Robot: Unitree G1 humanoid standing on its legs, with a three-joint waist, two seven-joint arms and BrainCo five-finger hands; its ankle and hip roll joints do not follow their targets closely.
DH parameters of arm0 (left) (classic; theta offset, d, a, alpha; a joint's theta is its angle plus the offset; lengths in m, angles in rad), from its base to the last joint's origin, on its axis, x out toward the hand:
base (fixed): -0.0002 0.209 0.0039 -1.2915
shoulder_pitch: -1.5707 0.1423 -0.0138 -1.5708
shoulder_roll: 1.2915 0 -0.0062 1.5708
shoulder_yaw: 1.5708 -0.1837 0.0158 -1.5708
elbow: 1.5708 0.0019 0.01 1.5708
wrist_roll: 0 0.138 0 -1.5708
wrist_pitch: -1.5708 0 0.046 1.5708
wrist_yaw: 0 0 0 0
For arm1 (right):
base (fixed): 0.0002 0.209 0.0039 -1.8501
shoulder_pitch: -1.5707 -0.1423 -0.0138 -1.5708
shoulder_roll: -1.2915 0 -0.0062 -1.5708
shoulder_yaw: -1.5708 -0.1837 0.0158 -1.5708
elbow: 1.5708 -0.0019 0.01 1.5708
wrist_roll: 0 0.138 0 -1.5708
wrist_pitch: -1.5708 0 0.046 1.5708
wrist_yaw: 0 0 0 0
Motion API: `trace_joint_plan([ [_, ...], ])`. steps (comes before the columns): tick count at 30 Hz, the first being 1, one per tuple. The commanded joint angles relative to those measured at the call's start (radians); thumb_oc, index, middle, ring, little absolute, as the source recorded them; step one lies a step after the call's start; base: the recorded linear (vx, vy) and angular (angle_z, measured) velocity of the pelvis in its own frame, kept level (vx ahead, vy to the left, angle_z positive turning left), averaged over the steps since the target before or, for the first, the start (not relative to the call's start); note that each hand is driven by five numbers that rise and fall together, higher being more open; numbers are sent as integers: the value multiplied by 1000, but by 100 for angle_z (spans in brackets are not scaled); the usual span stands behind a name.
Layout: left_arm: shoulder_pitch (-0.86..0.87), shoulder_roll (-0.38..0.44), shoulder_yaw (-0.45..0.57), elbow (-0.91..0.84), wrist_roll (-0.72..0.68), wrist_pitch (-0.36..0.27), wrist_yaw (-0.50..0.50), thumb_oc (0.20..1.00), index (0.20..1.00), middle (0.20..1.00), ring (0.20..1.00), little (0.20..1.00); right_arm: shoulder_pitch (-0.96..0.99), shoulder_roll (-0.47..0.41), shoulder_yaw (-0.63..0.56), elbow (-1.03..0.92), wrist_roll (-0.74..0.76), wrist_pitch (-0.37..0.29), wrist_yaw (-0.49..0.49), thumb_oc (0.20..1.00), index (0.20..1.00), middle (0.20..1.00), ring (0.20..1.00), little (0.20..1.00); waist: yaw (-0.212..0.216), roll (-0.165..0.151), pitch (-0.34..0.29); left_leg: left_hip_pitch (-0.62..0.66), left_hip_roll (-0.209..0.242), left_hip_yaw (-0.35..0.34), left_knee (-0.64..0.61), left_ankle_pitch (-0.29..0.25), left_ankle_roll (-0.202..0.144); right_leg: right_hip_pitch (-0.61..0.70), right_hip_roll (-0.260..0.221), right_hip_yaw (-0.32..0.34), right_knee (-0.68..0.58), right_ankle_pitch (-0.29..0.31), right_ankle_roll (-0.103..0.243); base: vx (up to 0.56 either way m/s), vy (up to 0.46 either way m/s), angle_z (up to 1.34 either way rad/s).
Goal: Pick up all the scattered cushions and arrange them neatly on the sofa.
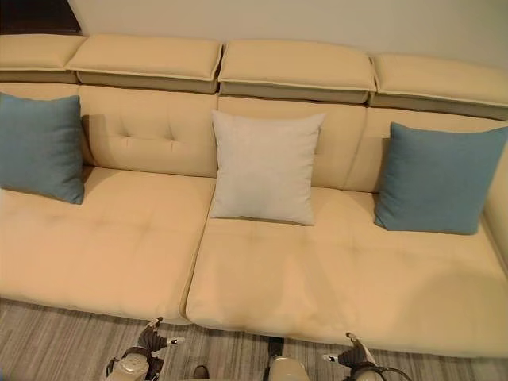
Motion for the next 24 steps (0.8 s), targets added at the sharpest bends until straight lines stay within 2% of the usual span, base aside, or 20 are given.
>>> trace_joint_plan([
  [1,2,22,0,-8,35,-12,-3,1000,1000,1000,1000,1000,-38,-26,20,3,-18,16,-4,1000,1000,1000,1000,1000,27,-16,25,-36,-11,-46,140,-139,0,-47,-9,29,56,-40,97,-192,222,-29],
  [2,-4,26,-3,3,46,-8,-4,1000,1000,1000,1000,1000,-46,-16,23,0,-22,24,4,1000,1000,1000,1000,1000,32,-24,35,-38,-31,-51,138,-141,13,-62,-28,33,53,-21,121,-135,147,-20],
  [4,-16,38,-5,15,52,-2,-3,1000,1000,1000,1000,1000,-55,-6,23,-1,-17,31,8,1000,1000,1000,1000,1000,36,-27,48,-58,-37,-54,154,-131,24,-79,-38,44,78,-33,131,-274,196,-5],
  [6,-21,55,2,8,57,3,-5,1000,1000,1000,1000,1000,-60,-3,30,8,-16,34,13,1000,1000,1000,1000,1000,48,-23,54,-71,-41,-50,162,-124,37,-61,-27,56,137,-74,115,-263,167,-9],
  [9,-10,74,24,21,48,8,-8,1000,1000,1000,1000,1000,-54,4,29,25,-15,32,20,1000,1000,1000,1000,1000,76,-13,40,-81,-36,-47,150,-96,50,-19,-10,32,239,-144,90,-167,97,-23],
  [11,-3,86,36,24,43,9,-9,1000,1000,1000,1000,1000,-50,6,29,29,-10,29,25,1000,1000,1000,1000,1000,89,-12,25,-92,-33,-45,145,-83,51,21,4,38,259,-179,85,-103,22,-15],
  [12,-4,86,36,24,43,9,-10,1000,1000,1000,1000,1000,-51,7,28,29,-10,29,25,1000,1000,1000,1000,1000,88,-13,23,-95,-34,-46,144,-80,51,19,4,38,257,-176,85,-103,-39,-8],
  [13,2,92,41,33,40,8,-7,1000,1000,1000,1000,1000,-51,12,31,26,-13,29,27,1000,1000,1000,1000,1000,107,-24,11,-100,-37,-34,136,-72,43,57,2,17,215,-175,79,-60,-39,-5],
  [14,2,92,41,33,39,8,-7,1000,1000,1000,1000,1000,-50,13,31,26,-13,29,27,1000,1000,1000,1000,1000,106,-24,12,-99,-37,-35,136,-72,43,60,2,16,213,-174,79,-95,-96,-6],
  [16,11,85,56,42,31,6,-10,1000,1000,1000,1000,1000,-48,10,29,31,-10,29,26,1000,1000,1000,1000,1000,109,-31,-12,-99,-33,-20,115,-61,33,100,14,11,113,-175,78,-44,-101,-8],
  [20,16,72,53,54,39,7,-19,1000,1000,1000,1000,1000,-45,3,31,40,-9,28,25,1000,1000,1000,1000,1000,101,-28,-29,-84,-22,-5,87,-48,26,124,33,20,50,-165,73,-2,-76,-12],
  [24,12,52,41,53,39,13,-28,1000,1000,1000,1000,1000,-35,3,27,55,5,32,30,1000,1000,1000,1000,1000,88,-19,-39,-58,-10,2,27,-12,16,155,51,23,0,-158,68,-17,-73,-7],
])
